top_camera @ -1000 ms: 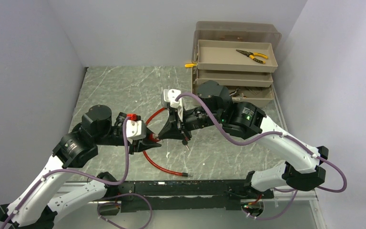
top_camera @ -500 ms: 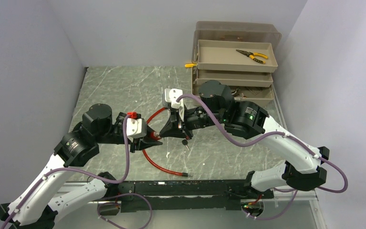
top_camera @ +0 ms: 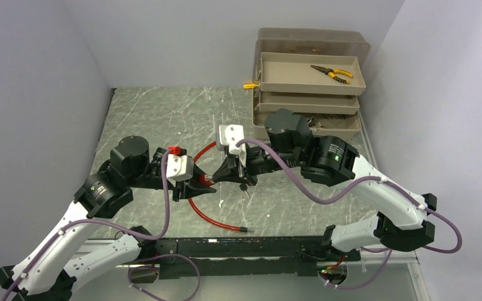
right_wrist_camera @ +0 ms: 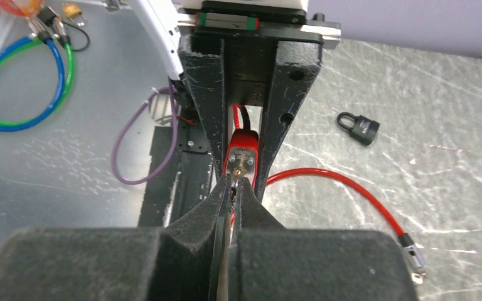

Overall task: Unlock with the key
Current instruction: Unlock the lock.

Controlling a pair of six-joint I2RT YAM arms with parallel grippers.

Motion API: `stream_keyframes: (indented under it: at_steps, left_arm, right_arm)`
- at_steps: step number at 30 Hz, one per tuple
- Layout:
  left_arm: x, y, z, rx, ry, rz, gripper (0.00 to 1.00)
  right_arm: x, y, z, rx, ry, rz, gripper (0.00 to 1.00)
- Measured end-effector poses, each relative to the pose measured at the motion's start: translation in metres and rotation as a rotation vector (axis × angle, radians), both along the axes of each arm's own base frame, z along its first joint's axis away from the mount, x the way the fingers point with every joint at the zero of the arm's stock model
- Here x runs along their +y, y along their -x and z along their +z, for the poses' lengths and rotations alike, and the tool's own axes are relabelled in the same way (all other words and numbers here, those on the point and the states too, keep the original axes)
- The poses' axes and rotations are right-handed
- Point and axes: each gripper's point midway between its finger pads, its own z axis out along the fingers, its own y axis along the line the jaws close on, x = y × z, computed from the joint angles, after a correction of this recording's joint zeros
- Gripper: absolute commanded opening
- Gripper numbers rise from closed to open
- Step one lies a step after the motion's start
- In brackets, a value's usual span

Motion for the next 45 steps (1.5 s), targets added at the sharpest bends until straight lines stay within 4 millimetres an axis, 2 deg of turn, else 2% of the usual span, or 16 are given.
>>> stream_keyframes:
  at_steps: [7,14,28,45]
  left_arm:
    - [-0.002,0.015,-0.003,0.057,0.003,-0.075,0.00]
    - [-0.005,0.022,-0.005,0.087,0.002,-0.132,0.00]
    - [-0.004,0.024,-0.008,0.085,-0.008,-0.156,0.00]
    - [-0.007,0.022,-0.002,0.043,0.015,-0.160,0.00]
  right_arm:
    - [0.000,0.014,-0.004,-0.124,0.006,0.036,0.00]
    - [-0.003,0.018,-0.005,-0.206,0.005,0.073,0.00]
    - [-0.005,0.021,-0.008,-0.294,0.023,0.118,0.00]
    - [-0.009,0.021,-0.002,-0.295,0.019,0.103,0.00]
